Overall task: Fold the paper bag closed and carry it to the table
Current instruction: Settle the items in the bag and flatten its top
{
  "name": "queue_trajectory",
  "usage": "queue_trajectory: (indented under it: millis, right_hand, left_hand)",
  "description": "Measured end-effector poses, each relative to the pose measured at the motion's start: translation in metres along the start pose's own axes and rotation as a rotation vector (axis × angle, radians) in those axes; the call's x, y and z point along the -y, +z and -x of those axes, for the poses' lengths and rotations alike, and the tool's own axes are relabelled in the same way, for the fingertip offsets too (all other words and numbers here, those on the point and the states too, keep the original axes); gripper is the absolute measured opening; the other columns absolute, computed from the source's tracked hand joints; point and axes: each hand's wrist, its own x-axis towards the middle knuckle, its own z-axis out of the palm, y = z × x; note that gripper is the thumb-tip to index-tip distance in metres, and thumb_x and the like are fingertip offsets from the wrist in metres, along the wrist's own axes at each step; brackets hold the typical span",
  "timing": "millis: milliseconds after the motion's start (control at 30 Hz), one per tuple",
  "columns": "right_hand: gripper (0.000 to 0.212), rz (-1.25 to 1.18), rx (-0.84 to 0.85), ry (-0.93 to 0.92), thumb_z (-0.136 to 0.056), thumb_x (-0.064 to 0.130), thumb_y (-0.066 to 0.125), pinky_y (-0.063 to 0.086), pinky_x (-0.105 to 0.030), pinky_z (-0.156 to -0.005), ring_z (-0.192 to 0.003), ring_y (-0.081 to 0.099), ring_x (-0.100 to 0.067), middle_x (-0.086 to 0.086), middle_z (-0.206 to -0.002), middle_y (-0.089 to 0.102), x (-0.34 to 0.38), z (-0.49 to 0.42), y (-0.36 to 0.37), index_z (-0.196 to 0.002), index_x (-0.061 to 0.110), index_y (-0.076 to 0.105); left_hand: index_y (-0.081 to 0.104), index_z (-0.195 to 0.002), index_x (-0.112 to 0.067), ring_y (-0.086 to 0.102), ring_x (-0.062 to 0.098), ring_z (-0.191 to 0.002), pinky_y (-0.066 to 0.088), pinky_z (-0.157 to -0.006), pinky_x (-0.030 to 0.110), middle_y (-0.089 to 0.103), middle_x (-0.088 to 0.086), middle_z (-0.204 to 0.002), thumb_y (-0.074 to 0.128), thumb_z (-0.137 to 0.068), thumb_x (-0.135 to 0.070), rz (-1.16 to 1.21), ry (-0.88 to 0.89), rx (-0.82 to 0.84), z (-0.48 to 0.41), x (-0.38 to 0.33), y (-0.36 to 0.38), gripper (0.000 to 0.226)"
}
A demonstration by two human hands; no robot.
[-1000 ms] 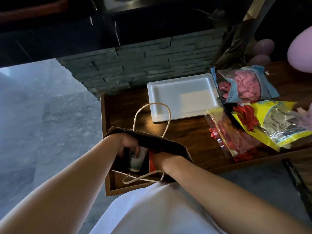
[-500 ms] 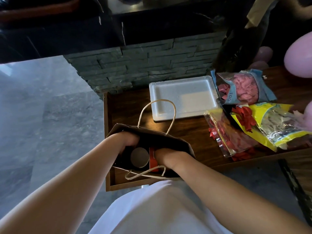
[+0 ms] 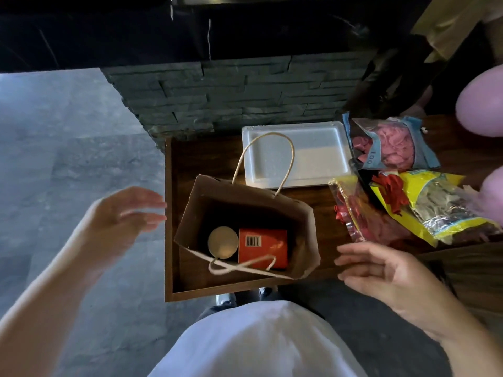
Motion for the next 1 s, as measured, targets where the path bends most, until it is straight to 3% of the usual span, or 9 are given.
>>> queue_trajectory:
  millis: [67, 133, 267, 400, 500, 633, 767, 833, 1000]
  right_hand:
    - [0.059, 0.024, -0.010, 0.146, -0.074, -0.008, 0.078, 0.058, -0.029, -0.083, -0.099, 0.072, -0.017, -0.002, -0.113, 0.073, -0.027, -0.013, 0.016, -0.122, 0.023, 0.065]
    - [0.066, 0.011, 0.025, 0.212, -0.075, -0.010, 0.076, 0.056, -0.025, -0.081, -0.108, 0.067, -0.012, 0.002, -0.120, 0.069, -0.046, -0.029, 0.041, -0.129, 0.024, 0.058]
    - [0.047, 0.135, -0.018, 0.146, -0.077, 0.004, 0.076, 0.054, -0.017, -0.077, -0.092, 0.068, 0.009, 0.021, -0.094, 0.074, -0.065, -0.058, 0.089, -0.095, 0.045, 0.065]
    - [0.050, 0.058, -0.125, 0.101, -0.080, 0.004, 0.077, 0.051, -0.005, -0.065, -0.089, 0.068, 0.009, 0.027, -0.094, 0.067, -0.066, -0.067, 0.101, -0.105, 0.045, 0.062]
    - [0.053, 0.102, -0.188, -0.030, -0.078, 0.011, 0.080, 0.054, -0.011, -0.074, -0.096, 0.069, 0.001, 0.021, -0.101, 0.071, -0.064, -0.065, 0.091, -0.095, 0.058, 0.063]
    - [0.045, 0.059, -0.201, -0.083, -0.077, 0.015, 0.081, 0.056, -0.020, -0.082, -0.104, 0.067, -0.007, 0.013, -0.112, 0.071, -0.068, -0.063, 0.081, -0.106, 0.046, 0.065]
    - [0.030, 0.074, -0.106, -0.154, -0.084, 0.016, 0.075, 0.056, -0.025, -0.087, -0.103, 0.069, -0.009, 0.012, -0.105, 0.076, -0.062, -0.068, 0.078, -0.104, 0.039, 0.072]
    - [0.025, 0.076, -0.065, -0.197, -0.087, 0.013, 0.071, 0.055, -0.023, -0.089, -0.105, 0.069, -0.009, 0.009, -0.104, 0.077, -0.056, -0.070, 0.074, -0.105, 0.030, 0.076]
    - [0.035, -0.054, -0.086, -0.246, -0.073, 0.014, 0.083, 0.057, -0.024, -0.082, -0.105, 0.069, -0.016, 0.007, -0.108, 0.074, -0.049, -0.073, 0.063, -0.103, 0.030, 0.075]
  left_hand:
    - [0.064, -0.113, -0.022, 0.069, 0.013, -0.102, 0.052, -0.075, 0.024, 0.070, -0.001, -0.116, 0.057, -0.083, 0.017, -0.066, -0.146, 0.120, -0.006, 0.041, 0.017, 0.051]
    - [0.054, -0.131, -0.013, 0.063, 0.017, -0.114, 0.053, -0.068, 0.018, 0.064, 0.005, -0.126, 0.055, -0.080, 0.022, -0.073, -0.257, 0.243, -0.012, 0.077, 0.043, 0.061]
    - [0.062, -0.093, -0.030, 0.065, 0.013, -0.102, 0.049, -0.057, 0.006, 0.069, -0.015, -0.095, 0.061, -0.072, 0.017, -0.148, -0.187, 0.252, -0.013, 0.111, 0.091, 0.051]
    - [0.062, -0.097, -0.034, 0.069, 0.008, -0.092, 0.048, -0.052, 0.004, 0.070, -0.019, -0.088, 0.069, -0.072, 0.008, -0.180, -0.134, 0.168, -0.007, 0.123, 0.096, 0.049]
    - [0.063, -0.100, -0.032, 0.072, 0.006, -0.087, 0.053, -0.054, 0.011, 0.074, -0.017, -0.085, 0.075, -0.073, 0.001, -0.160, -0.124, 0.112, 0.004, 0.124, 0.085, 0.044]
    - [0.065, -0.113, -0.026, 0.071, 0.012, -0.087, 0.061, -0.072, 0.029, 0.072, -0.010, -0.100, 0.084, -0.070, -0.018, -0.202, 0.011, -0.024, 0.008, 0.111, 0.074, 0.047]
    - [0.075, -0.095, -0.027, 0.070, 0.011, -0.089, 0.056, -0.070, 0.019, 0.070, -0.014, -0.100, 0.079, -0.077, -0.017, -0.265, 0.137, 0.039, 0.001, 0.094, 0.072, 0.020]
    - [0.078, -0.093, -0.033, 0.067, 0.003, -0.088, 0.053, -0.067, 0.013, 0.068, -0.019, -0.102, 0.076, -0.080, -0.015, -0.316, 0.210, 0.075, 0.000, 0.091, 0.066, 0.022]
    - [0.078, -0.080, -0.033, 0.046, -0.011, -0.119, 0.039, -0.084, 0.008, 0.047, -0.032, -0.131, 0.078, -0.076, -0.020, -0.340, 0.389, 0.044, -0.004, 0.093, 0.052, 0.013]
